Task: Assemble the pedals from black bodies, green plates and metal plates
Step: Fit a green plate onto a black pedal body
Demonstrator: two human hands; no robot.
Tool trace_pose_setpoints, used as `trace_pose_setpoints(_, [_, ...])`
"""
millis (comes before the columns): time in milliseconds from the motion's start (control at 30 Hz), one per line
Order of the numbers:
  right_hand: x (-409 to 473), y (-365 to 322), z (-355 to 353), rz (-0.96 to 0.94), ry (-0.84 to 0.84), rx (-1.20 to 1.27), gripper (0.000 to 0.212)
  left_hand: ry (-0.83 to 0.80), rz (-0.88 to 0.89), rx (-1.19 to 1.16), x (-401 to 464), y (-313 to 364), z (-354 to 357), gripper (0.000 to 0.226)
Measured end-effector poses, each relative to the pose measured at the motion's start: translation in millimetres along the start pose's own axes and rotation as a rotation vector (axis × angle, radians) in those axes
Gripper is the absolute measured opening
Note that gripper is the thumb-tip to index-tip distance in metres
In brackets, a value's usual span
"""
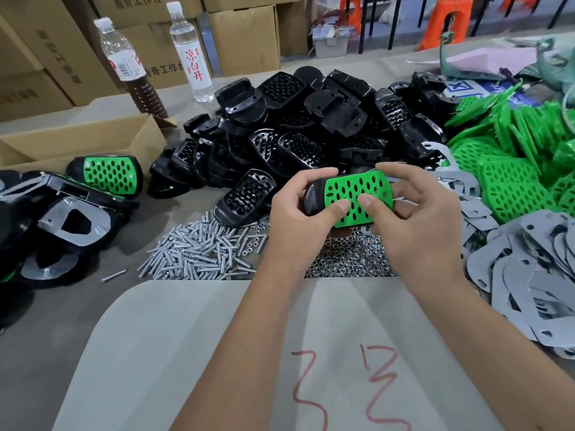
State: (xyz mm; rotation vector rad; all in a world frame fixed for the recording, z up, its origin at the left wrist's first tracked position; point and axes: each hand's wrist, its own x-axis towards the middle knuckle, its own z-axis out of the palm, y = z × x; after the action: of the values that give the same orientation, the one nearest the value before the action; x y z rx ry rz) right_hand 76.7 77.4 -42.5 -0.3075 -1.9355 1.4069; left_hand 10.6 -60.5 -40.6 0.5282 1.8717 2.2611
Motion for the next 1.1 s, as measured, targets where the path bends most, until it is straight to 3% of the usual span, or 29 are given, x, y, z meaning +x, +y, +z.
trace_pose_setpoints(233, [2,-2,-3,-0.005,-0.013,-0.12,0.037,0.019,-0.063,-0.09,-2,3,-1,0.037])
trace_pose_setpoints(400, [6,4,-7,0.118,0.056,-0.226,0.053,0.008,-0.089,-0.091,-2,4,-3,0.037])
trace_pose_setpoints(467, [9,3,-8,0.206,-0.06,-0.019,0.043,0.007,-0.105,-0.124,-1,5,-3,0.037])
trace_pose_setpoints(567, [12,1,-9,0.285,-0.229,0.274,0.01,0.0,-0.11,-0.172,-1,5,-5,0.037])
trace_pose_setpoints(900, [14,0,-16,0.284,-0.343,0.427,0.015,-0.075,-0.179,-0.263,1,6,-10,0.034])
trace_pose_setpoints(1100, [13,-3,-11,0.278,-0.381,0.433,0.016,0.049,-0.208,-0.23,5,1,-7,0.017])
